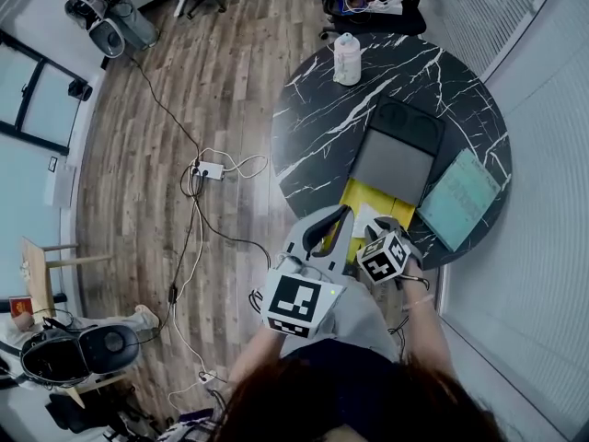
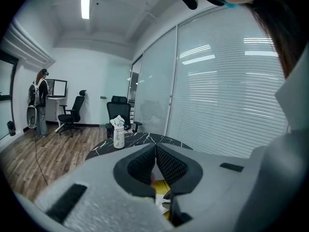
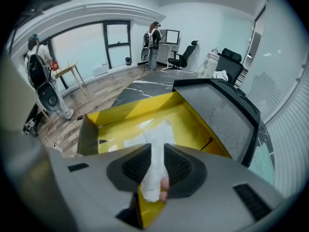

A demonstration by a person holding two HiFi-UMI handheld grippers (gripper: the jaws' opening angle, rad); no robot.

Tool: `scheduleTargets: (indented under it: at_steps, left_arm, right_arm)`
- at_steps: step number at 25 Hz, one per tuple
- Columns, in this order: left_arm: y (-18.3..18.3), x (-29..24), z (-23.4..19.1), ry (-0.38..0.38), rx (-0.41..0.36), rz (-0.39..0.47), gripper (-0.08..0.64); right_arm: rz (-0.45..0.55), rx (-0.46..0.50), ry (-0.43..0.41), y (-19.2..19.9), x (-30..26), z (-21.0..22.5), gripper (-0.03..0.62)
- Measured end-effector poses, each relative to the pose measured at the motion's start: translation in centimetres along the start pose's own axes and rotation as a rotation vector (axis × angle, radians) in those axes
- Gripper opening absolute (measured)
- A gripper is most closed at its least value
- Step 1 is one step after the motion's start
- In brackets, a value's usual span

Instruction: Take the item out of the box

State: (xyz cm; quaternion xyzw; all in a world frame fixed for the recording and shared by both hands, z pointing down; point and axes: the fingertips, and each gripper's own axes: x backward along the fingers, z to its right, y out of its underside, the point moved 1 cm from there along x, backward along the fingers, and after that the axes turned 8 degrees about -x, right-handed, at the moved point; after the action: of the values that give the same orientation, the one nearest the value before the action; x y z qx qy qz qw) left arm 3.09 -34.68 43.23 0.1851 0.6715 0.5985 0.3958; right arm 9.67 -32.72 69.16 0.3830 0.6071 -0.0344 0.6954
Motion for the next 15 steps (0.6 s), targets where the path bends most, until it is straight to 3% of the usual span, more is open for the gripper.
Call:
scheduleTargets:
  at_steps: [7, 15]
  left_arm:
    - [0.4, 0.2, 0.1, 0.002, 0.007, -0.008, 0.029]
    - [0.5, 0.9, 0.1, -0.002, 0.011, -0.004, 0.028]
  right_arm:
    - [-0.054, 0.028, 0.025, 0.0, -1.2, 0.3, 0.071]
    - [-0.089, -0.003, 0.0, 0.3, -1.4, 0.4, 0.034]
